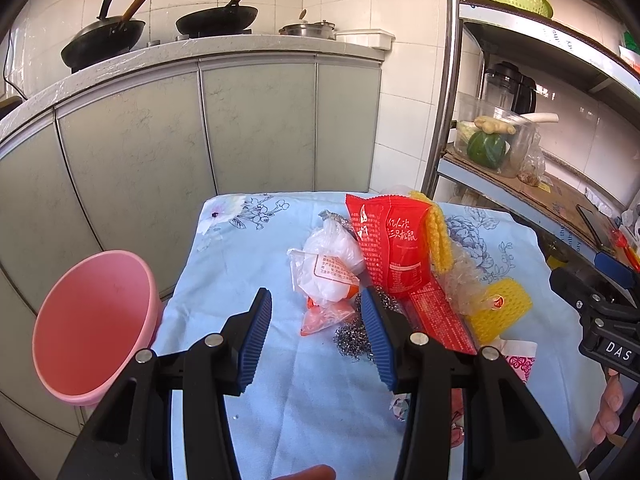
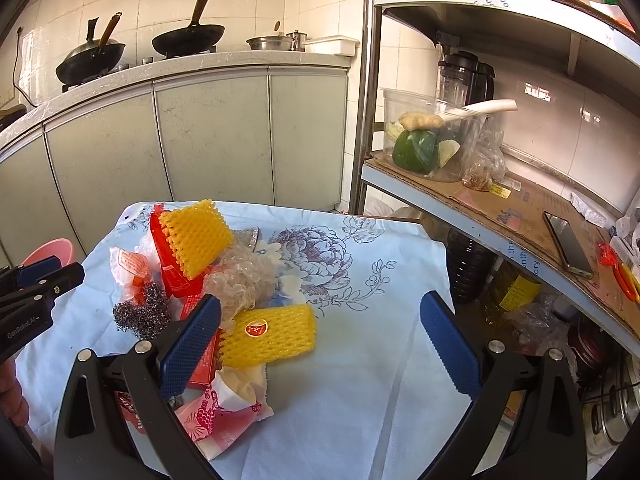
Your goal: Collect trash
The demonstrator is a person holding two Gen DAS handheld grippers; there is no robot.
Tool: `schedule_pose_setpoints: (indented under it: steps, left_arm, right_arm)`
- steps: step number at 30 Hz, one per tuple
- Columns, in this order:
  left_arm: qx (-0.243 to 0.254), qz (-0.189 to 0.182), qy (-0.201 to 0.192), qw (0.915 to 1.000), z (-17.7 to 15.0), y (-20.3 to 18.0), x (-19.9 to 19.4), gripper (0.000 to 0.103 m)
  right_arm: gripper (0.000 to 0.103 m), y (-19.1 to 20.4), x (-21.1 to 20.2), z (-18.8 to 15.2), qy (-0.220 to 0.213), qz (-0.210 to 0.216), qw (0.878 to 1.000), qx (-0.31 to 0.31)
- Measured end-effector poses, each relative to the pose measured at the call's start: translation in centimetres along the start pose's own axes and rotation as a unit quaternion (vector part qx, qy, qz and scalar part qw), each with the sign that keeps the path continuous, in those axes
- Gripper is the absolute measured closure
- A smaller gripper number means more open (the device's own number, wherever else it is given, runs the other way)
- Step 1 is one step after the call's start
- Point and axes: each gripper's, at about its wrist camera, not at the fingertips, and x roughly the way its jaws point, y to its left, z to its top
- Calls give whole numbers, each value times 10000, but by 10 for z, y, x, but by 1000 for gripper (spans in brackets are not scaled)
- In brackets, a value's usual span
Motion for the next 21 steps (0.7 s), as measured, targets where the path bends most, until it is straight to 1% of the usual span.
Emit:
schedule_pose_setpoints:
  steps: [15, 21]
  left_arm:
    - [-103, -36, 61, 9999, 1, 8, 1, 57]
    - [-70, -122, 118, 9998, 2, 9, 4, 57]
  right_arm:
    - [3, -3, 0, 1, 11, -11, 10000, 4]
    - [3, 2, -1, 4, -32, 50, 10000, -52]
